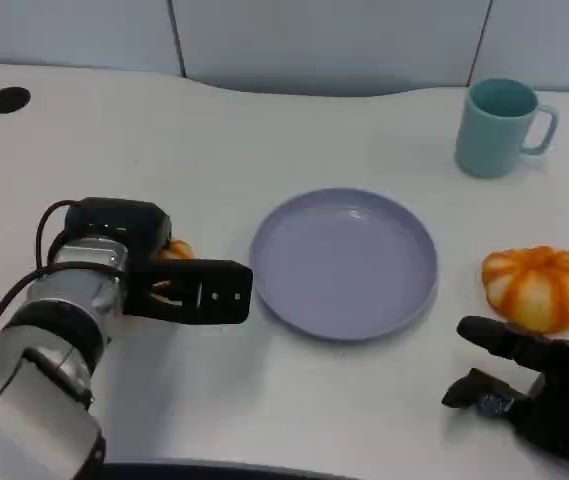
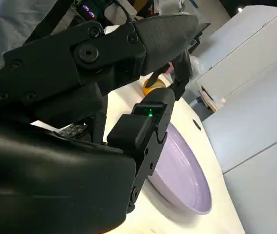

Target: Grasp the bread from the table and place it into the plate.

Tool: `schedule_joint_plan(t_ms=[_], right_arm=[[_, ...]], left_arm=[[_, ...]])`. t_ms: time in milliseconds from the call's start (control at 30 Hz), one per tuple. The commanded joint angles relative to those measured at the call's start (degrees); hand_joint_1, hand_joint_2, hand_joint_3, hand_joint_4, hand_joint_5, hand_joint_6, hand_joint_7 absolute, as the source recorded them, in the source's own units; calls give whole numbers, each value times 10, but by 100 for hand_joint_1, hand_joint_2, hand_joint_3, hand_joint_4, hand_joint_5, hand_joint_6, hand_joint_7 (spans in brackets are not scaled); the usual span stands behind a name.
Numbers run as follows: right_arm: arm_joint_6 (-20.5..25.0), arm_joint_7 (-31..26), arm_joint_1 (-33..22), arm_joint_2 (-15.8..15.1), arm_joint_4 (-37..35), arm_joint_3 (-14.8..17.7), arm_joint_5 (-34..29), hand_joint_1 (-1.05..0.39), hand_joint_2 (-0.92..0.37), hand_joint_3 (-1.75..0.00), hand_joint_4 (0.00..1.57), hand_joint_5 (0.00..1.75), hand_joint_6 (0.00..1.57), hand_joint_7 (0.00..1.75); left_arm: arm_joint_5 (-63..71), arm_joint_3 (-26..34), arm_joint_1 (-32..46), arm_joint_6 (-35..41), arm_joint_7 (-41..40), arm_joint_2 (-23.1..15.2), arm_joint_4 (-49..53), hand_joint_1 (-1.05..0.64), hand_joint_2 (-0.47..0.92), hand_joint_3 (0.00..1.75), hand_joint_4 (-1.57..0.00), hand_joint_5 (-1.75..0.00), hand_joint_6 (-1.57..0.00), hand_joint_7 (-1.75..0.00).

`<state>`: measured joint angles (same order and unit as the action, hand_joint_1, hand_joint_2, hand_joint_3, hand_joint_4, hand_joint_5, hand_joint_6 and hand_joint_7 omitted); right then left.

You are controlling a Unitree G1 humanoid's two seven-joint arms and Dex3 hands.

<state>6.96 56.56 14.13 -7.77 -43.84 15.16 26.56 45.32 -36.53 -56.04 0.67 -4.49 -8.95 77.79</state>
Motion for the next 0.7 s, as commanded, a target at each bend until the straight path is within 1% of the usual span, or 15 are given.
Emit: schedule_joint_plan(t_ms=[33,700], right_arm=[[-2,0,-3,-7,-6,2,-1,-38,-92,-12,55,111,93,1],[-2,0,-3,-7,-7,2,-1,-38,-92,-12,55,111,93,1]], left_arm=[[-1,0,18,-1,6,0,9,-34,92,24,-63,-92,-100,0],[-1,0,18,-1,6,0,9,-34,92,24,-64,-91,-100,0]])
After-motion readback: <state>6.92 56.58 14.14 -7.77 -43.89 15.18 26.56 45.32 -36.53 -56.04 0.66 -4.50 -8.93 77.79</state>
